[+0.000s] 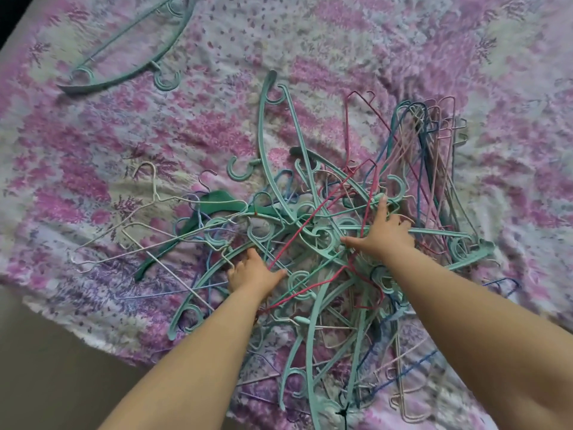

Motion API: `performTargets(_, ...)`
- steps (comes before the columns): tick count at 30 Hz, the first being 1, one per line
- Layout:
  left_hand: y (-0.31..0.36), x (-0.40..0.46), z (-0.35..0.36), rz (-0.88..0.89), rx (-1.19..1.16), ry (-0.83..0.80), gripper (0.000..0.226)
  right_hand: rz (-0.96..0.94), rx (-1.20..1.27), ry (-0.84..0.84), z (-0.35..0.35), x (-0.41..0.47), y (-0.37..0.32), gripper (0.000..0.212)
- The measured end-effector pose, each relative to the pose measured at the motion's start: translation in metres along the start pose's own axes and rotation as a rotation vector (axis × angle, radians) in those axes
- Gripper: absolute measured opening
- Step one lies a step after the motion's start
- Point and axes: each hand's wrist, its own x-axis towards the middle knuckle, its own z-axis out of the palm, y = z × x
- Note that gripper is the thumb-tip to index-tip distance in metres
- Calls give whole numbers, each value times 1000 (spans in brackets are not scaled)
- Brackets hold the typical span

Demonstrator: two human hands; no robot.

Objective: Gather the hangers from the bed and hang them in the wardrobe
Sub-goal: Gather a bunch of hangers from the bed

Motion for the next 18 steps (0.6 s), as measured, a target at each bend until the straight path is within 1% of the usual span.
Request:
performTargets(2,-1,2,0,-16,-44,-64,81,13,117,-43,9,-7,3,134)
performTargets(5,-8,-2,2,-25,-107,-97,77,8,233,-31,22,-22,6,131)
performTargets(8,-15,-15,7,-48,-173,-64,69,-31,347,72,35,-43,7,126)
performTargets(10,-19,-27,14,-70,-236,-32,62,-47,413,98,43,-57,7,125)
performTargets(13,-23,-49,19,-75,-378,8,42,-71,541,125,44,-71,8,122)
performTargets(15,-24,-63,18,-58,-484,8,29,-84,628,130,38,-80,9,122)
performTargets(16,-23,-69,17,-50,-525,1,27,-91,668,126,34,-83,10,122)
performTargets(18,-22,-88,12,-24,-592,24,28,-109,705,137,26,-95,12,121)
